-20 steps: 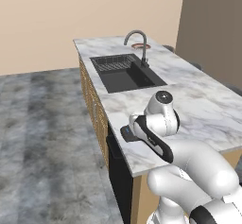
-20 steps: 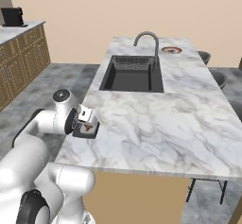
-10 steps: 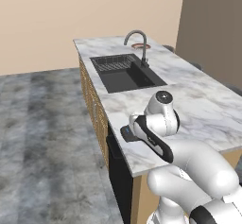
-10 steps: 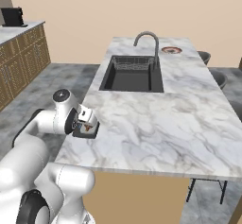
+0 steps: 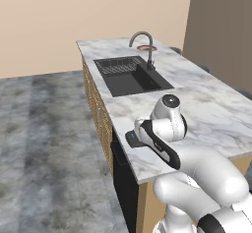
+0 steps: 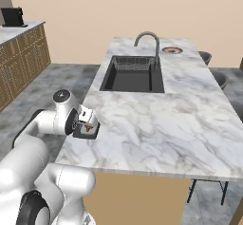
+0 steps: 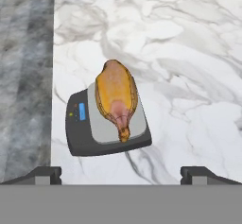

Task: Take the chicken drumstick from the fridge and place it on the digital scale on the counter by the fridge. Wait a few seconds for a reading, then move it to the plate on the dining counter.

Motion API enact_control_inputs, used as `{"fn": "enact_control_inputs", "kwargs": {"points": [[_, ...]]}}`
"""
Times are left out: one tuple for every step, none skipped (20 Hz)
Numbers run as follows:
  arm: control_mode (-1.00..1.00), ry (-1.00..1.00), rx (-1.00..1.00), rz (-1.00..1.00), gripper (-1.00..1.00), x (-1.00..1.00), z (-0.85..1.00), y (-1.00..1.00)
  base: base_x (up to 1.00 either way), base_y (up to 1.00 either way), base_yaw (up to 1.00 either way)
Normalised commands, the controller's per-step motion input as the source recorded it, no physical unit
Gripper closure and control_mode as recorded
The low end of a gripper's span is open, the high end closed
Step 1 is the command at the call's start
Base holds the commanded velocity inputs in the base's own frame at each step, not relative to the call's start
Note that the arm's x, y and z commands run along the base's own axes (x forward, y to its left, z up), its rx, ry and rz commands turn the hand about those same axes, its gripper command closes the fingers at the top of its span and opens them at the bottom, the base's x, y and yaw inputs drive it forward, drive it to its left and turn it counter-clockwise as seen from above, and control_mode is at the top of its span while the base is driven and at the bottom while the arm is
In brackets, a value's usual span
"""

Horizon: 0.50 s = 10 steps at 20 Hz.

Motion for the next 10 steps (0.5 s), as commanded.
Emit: {"fn": "enact_control_inputs", "kwargs": {"points": [[-1.00, 0.00, 0.00, 0.00, -1.00, 0.00, 0.00, 0.00, 0.00, 0.00, 0.00], [-1.00, 0.00, 0.00, 0.00, -1.00, 0.00, 0.00, 0.00, 0.00, 0.00, 0.00], [-1.00, 0.00, 0.00, 0.00, -1.00, 0.00, 0.00, 0.00, 0.00, 0.00, 0.00], [-1.00, 0.00, 0.00, 0.00, -1.00, 0.00, 0.00, 0.00, 0.00, 0.00, 0.00], [-1.00, 0.00, 0.00, 0.00, -1.00, 0.00, 0.00, 0.00, 0.00, 0.00, 0.00], [-1.00, 0.00, 0.00, 0.00, -1.00, 0.00, 0.00, 0.00, 0.00, 0.00, 0.00], [-1.00, 0.00, 0.00, 0.00, -1.00, 0.00, 0.00, 0.00, 0.00, 0.00, 0.00], [-1.00, 0.00, 0.00, 0.00, -1.00, 0.00, 0.00, 0.00, 0.00, 0.00, 0.00], [-1.00, 0.00, 0.00, 0.00, -1.00, 0.00, 0.00, 0.00, 0.00, 0.00, 0.00], [-1.00, 0.00, 0.00, 0.00, -1.00, 0.00, 0.00, 0.00, 0.00, 0.00, 0.00]]}}
